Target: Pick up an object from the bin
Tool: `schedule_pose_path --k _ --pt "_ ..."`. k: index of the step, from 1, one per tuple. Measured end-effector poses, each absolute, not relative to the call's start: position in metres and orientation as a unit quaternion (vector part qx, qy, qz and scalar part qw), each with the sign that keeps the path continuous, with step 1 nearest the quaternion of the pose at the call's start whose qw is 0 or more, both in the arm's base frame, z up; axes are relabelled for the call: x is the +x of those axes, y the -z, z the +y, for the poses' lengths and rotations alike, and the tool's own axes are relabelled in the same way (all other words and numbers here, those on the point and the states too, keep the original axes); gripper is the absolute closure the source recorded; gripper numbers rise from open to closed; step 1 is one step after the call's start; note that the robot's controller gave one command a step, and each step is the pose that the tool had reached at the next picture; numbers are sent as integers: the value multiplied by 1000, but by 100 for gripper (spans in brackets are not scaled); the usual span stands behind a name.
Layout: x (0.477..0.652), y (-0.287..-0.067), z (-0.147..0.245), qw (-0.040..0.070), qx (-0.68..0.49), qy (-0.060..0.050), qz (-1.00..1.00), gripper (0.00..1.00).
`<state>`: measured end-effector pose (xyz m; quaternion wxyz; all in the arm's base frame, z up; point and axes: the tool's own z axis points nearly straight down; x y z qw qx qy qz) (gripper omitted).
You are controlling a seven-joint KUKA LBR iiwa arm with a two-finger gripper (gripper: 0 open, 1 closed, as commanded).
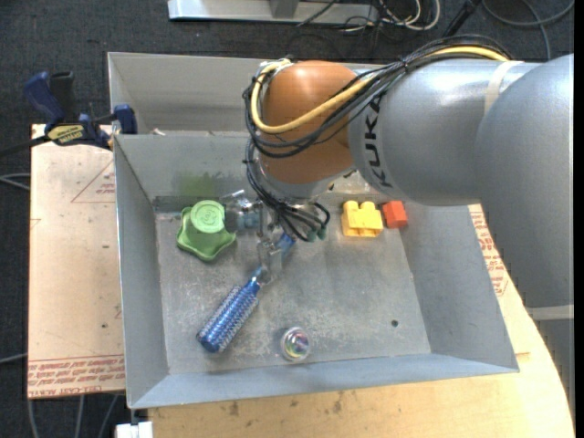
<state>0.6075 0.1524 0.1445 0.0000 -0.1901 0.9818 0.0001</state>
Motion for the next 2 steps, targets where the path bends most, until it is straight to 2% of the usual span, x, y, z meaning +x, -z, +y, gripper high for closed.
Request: schedule_pose_path --k 1,2 --pt "572 -70 128 -2 -309 -1 951 0" --pt "574 -72 129 0 -309 -1 951 100"
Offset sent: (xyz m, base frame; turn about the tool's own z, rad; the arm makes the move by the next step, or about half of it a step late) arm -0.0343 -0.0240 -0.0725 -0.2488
